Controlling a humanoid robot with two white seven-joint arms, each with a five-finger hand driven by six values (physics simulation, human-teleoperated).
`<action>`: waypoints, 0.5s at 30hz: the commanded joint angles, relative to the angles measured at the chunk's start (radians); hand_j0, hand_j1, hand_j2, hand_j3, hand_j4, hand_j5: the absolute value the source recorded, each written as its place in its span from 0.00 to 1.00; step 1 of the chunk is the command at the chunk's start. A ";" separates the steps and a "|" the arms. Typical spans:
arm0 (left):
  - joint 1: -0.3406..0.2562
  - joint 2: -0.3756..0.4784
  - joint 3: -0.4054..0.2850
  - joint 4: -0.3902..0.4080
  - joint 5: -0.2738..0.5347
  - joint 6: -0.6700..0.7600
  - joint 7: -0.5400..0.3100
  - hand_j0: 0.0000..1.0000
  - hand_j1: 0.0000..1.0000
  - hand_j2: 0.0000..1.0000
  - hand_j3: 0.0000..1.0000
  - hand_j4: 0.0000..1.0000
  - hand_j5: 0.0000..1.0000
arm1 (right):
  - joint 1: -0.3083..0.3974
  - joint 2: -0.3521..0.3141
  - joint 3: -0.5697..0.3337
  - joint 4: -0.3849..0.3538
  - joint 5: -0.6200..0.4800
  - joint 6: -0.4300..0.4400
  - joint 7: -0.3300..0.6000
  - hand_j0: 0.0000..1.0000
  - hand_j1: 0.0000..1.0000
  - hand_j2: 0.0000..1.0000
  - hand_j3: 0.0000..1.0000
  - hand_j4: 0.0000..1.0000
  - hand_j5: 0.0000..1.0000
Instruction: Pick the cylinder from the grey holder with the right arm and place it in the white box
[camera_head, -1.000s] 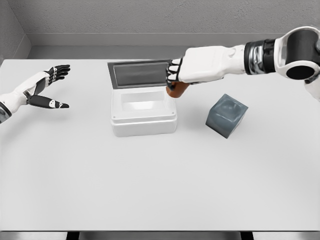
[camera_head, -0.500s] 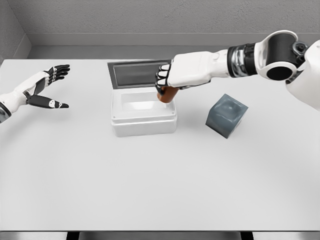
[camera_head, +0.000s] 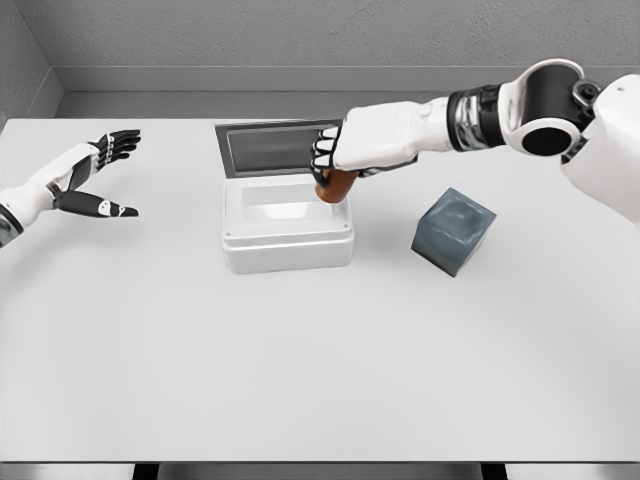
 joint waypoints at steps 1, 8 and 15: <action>0.000 0.001 0.002 -0.002 0.007 0.001 0.000 1.00 1.00 1.00 1.00 1.00 1.00 | 0.000 0.009 0.011 0.015 -0.008 0.003 0.001 0.23 0.23 0.23 0.23 0.23 0.23; 0.000 0.004 0.002 -0.001 0.010 0.001 0.000 1.00 1.00 1.00 1.00 1.00 1.00 | -0.009 0.020 0.027 0.049 -0.005 0.003 0.001 0.23 0.23 0.23 0.23 0.23 0.23; 0.000 0.004 0.002 -0.001 0.012 0.001 0.000 1.00 1.00 1.00 1.00 1.00 1.00 | -0.015 0.026 0.039 0.057 -0.005 0.003 0.001 0.23 0.23 0.23 0.23 0.23 0.23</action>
